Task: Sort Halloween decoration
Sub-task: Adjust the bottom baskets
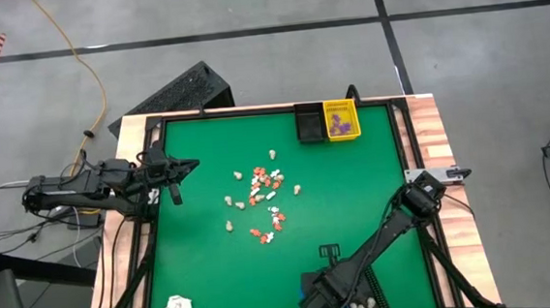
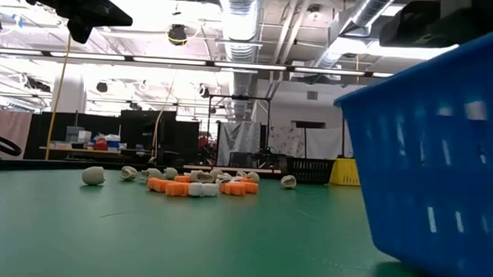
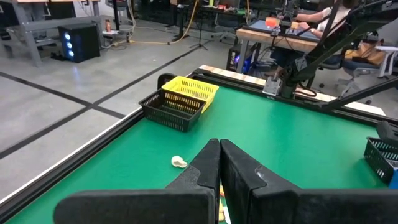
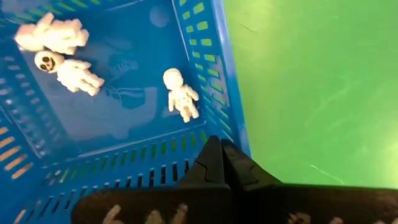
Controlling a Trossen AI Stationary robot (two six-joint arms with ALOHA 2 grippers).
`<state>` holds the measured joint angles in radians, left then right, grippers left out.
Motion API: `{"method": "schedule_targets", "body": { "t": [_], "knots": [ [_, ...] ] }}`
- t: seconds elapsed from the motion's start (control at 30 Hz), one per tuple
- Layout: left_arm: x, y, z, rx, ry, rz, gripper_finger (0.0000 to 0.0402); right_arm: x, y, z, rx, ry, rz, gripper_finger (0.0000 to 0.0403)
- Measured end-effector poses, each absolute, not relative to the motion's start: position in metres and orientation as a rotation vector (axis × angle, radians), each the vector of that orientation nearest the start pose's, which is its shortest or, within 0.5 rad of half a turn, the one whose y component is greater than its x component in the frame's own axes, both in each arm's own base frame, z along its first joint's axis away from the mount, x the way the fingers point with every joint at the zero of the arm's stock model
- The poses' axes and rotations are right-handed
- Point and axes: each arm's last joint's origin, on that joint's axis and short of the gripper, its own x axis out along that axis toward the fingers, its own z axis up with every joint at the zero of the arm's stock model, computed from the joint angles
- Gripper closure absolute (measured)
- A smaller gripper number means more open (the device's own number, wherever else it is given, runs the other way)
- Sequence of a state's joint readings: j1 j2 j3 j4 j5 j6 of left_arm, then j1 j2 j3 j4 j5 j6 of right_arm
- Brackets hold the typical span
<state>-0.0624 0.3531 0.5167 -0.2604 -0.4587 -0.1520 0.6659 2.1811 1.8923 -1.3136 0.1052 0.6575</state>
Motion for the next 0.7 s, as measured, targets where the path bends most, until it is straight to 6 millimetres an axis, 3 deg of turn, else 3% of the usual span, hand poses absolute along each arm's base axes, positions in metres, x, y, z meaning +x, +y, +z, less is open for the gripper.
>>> {"method": "schedule_targets", "body": {
  "t": [0.43,0.7],
  "knots": [
    [0.098,0.007,0.285,-0.138,0.061,0.397,0.0401,0.331,0.253,0.213,-0.153,1.498,-0.132,0.0403],
    [0.098,0.007,0.285,-0.144,0.060,0.396,0.0401,0.328,0.248,0.249,-0.112,1.326,-0.136,0.0403]
  ]
}}
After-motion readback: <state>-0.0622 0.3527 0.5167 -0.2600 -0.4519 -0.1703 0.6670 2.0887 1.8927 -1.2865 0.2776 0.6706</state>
